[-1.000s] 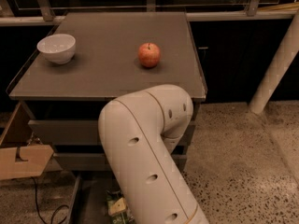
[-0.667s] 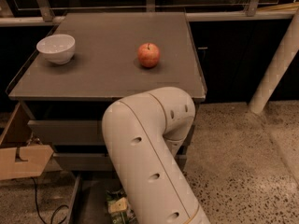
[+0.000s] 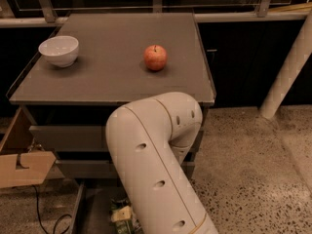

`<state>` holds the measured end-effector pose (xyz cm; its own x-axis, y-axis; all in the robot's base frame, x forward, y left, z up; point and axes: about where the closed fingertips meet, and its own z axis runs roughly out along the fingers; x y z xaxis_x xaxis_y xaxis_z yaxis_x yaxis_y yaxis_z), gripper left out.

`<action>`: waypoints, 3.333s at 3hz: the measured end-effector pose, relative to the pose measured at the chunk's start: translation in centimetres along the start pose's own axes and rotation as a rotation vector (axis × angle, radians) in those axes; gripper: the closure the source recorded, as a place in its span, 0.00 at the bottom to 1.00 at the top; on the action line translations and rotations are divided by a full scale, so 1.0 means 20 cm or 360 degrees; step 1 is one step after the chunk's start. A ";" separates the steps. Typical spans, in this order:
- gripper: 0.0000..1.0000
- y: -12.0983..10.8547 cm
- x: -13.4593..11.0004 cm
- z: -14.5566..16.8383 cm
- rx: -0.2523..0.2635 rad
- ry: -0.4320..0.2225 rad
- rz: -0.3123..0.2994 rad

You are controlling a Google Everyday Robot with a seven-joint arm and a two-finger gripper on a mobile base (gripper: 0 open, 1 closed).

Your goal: Pick green jalapeno chip bag from bottom drawer and place on counter

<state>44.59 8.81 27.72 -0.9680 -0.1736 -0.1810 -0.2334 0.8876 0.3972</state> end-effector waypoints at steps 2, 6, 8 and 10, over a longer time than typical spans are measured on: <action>0.00 -0.02 0.02 0.18 -0.0001 0.0057 0.0045; 0.00 -0.09 0.09 0.07 -0.0321 -0.0143 0.0214; 0.00 -0.09 0.10 0.28 -0.0414 -0.0083 0.0206; 0.00 -0.14 0.02 0.36 -0.0455 -0.0154 0.0172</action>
Offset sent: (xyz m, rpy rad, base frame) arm 0.0041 0.0115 -0.0471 -0.0151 0.0614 -0.0143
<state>45.52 9.26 20.08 -0.9786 -0.0310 -0.2033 -0.1591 0.7406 0.6529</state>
